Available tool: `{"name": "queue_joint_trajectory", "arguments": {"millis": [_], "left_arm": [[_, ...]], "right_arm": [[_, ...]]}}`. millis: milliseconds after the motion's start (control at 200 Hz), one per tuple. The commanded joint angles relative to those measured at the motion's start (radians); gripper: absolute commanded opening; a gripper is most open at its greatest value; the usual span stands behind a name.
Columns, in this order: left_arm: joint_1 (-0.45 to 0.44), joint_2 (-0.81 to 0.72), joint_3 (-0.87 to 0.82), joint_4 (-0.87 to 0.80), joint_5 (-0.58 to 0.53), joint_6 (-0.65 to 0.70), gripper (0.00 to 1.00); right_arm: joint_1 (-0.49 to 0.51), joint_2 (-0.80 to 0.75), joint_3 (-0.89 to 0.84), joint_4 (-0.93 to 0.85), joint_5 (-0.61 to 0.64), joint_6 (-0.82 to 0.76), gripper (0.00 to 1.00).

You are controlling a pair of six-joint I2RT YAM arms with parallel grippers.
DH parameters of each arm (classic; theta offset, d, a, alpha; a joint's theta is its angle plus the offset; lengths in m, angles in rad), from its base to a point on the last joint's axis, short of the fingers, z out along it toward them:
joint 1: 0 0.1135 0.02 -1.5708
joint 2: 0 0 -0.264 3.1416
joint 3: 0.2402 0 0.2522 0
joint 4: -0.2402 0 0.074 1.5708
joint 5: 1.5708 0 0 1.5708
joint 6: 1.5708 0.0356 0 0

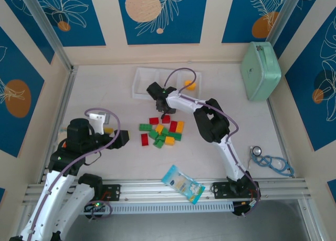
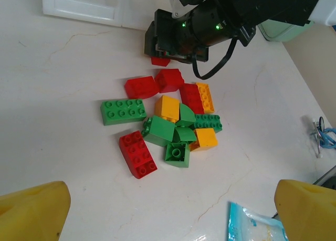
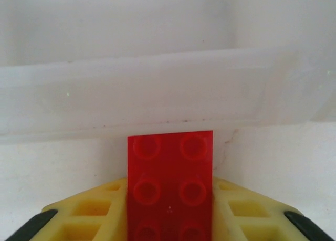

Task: Sort the legos into containers by color
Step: Pick up the lego from the center of the table.

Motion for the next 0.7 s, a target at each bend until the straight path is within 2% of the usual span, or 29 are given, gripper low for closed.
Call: {"name": "queue_joint_trajectory", "arguments": {"millis": [0,115,255,465,600,695], "left_arm": [[-0.003,0.0,-0.004,0.01,0.005,0.009,0.99],[-0.003,0.0,-0.004,0.01,0.008,0.009,0.99],[-0.003,-0.002,-0.004,0.01,0.01,0.009,0.99],[-0.003,-0.002,-0.003,0.011,0.013,0.01,0.99],[-0.003,-0.002,-0.003,0.012,0.012,0.009,0.99],[-0.003,0.0,-0.005,0.013,0.015,0.009,1.0]], "right_arm": [[0.003,-0.063,-0.047,0.005,-0.036,-0.016,0.29],[0.001,-0.117,-0.095,0.035,-0.082,-0.022,0.23],[0.009,-0.179,-0.125,0.033,-0.104,-0.033,0.23],[0.013,-0.255,-0.14,0.045,-0.229,-0.035,0.21],[0.018,-0.293,-0.123,0.069,-0.297,-0.057,0.21],[0.011,-0.294,-0.066,0.071,-0.293,-0.117,0.21]]}}
